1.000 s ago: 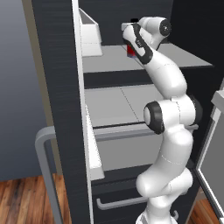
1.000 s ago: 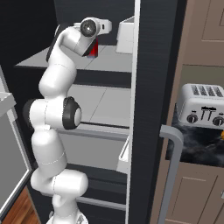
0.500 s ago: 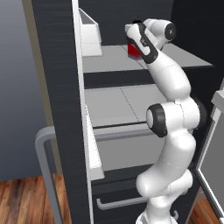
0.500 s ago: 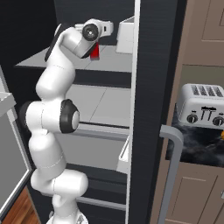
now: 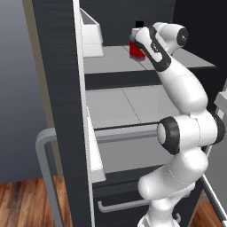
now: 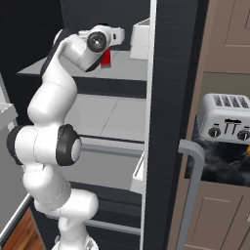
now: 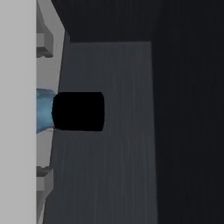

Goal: Place the liquor and beer on the top shelf of the fridge to keep them out of children's reach, and place the orange on lower shelves for easy access.

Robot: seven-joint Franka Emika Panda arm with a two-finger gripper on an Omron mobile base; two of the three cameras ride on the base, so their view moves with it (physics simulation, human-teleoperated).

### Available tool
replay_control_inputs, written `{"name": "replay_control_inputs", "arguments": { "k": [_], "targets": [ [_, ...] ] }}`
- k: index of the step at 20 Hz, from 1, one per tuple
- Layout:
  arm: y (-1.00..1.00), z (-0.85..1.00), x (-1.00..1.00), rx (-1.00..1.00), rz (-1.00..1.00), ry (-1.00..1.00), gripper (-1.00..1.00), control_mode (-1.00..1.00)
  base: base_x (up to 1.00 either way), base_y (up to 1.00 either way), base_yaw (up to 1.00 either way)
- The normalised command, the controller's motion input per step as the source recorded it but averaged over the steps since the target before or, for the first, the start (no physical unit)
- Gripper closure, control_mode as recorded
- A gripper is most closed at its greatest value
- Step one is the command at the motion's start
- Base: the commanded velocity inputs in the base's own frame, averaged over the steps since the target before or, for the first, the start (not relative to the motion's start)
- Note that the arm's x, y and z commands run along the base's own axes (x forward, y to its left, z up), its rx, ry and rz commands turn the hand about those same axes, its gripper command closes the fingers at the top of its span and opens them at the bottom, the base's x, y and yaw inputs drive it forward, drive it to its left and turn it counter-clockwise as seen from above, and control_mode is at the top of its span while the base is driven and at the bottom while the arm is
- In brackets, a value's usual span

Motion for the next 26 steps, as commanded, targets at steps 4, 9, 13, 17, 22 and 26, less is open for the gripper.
{"name": "replay_control_inputs", "arguments": {
  "k": [4,9,13,17,22,26],
  "targets": [
    [0.0,0.01,-0.8,-0.01,0.0,0.01,-1.0,-1.0,0.0,0.0,0.0],
    [0.0,0.12,-0.94,-0.04,0.0,0.13,-1.0,-1.0,0.0,0.0,0.0],
    [0.0,0.04,-1.0,-0.07,-0.01,0.25,-1.0,-1.0,0.0,0.0,0.0],
    [0.0,0.0,-1.0,-0.08,-0.01,0.27,-1.0,-1.0,0.0,0.0,0.0],
    [0.0,-0.04,-0.99,-0.07,-0.03,0.15,-1.0,-1.0,0.0,0.0,0.0],
    [0.0,-0.28,-0.95,-0.05,-0.07,0.16,-1.0,-1.0,0.0,0.0,0.0]
  ]
}}
